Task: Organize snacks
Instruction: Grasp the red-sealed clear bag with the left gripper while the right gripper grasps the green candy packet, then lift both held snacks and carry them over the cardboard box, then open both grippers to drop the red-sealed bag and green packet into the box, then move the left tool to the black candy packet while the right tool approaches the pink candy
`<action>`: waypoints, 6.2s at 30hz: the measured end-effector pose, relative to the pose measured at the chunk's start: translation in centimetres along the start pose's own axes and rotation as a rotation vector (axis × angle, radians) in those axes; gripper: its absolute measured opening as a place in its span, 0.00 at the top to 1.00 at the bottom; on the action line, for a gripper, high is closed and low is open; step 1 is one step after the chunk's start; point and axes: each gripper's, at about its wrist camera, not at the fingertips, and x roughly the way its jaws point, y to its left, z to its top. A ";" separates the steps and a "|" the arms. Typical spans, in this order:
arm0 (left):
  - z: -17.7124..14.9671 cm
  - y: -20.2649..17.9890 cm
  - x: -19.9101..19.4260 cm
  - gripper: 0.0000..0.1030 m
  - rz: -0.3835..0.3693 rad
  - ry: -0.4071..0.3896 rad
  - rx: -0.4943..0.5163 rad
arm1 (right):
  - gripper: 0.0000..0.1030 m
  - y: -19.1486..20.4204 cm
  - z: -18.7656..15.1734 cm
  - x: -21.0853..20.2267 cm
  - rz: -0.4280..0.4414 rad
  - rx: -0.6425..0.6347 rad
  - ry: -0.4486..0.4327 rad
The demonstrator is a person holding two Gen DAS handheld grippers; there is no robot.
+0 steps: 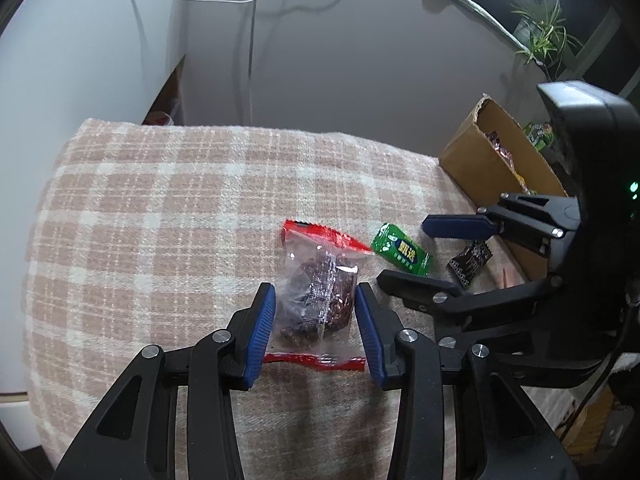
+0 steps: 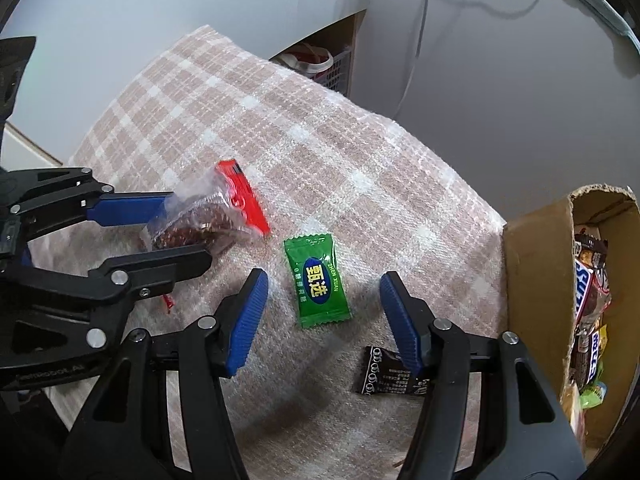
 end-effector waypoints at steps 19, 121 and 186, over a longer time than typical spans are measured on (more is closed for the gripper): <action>-0.8 0.2 -0.5 0.69 0.034 -0.014 -0.048 | 0.77 -0.1 -0.5 -1.1 0.062 0.055 -0.002; 12.0 -21.2 0.6 0.65 -0.072 -0.106 0.255 | 0.57 -20.9 -8.5 -14.1 -0.152 0.449 -0.197; 2.2 -12.4 4.0 0.65 -0.164 0.095 0.456 | 0.57 -6.7 -11.2 -3.5 -0.128 0.719 -0.064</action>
